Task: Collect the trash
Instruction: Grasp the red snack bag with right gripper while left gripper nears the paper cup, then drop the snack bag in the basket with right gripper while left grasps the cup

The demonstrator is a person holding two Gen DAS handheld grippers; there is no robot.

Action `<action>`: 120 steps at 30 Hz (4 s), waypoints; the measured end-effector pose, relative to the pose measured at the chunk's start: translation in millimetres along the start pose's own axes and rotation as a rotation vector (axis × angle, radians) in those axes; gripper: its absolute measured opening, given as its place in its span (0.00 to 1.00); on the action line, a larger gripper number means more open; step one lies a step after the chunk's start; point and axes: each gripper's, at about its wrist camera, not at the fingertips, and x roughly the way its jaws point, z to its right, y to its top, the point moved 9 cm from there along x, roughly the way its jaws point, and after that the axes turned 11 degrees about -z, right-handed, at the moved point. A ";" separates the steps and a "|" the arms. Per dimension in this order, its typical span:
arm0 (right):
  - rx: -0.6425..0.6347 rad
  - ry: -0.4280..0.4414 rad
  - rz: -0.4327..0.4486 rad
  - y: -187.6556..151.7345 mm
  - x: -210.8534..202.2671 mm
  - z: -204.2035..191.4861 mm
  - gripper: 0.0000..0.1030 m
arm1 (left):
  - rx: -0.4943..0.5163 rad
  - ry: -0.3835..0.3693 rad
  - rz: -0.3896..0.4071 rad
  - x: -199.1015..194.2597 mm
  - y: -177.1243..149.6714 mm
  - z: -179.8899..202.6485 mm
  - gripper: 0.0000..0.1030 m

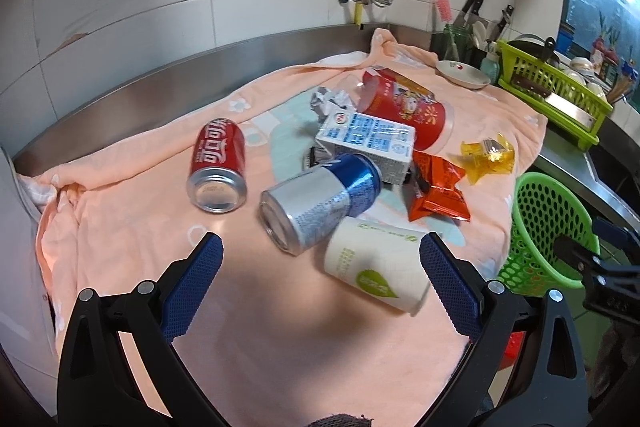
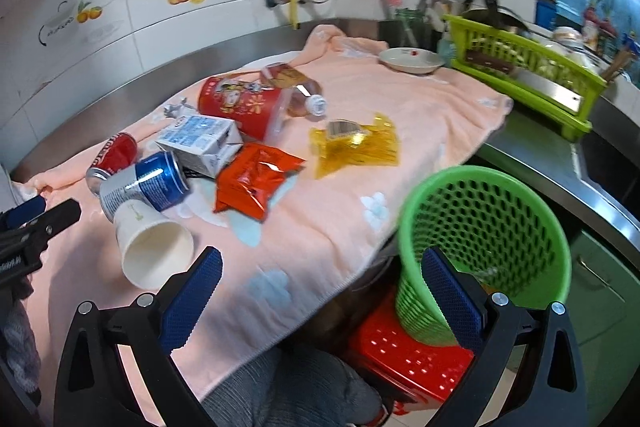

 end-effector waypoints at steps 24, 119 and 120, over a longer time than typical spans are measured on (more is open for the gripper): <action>0.027 0.099 -0.236 67.6 132.3 -74.6 0.92 | -0.085 0.013 -0.032 9.4 -9.2 -50.8 0.94; 0.275 0.037 -0.154 -37.8 76.4 195.4 0.75 | -0.303 -0.342 -0.476 104.6 -10.1 103.4 0.64; 0.276 0.035 -0.151 -37.5 74.3 197.0 0.75 | -0.268 -0.359 -0.468 101.4 -5.5 114.9 0.64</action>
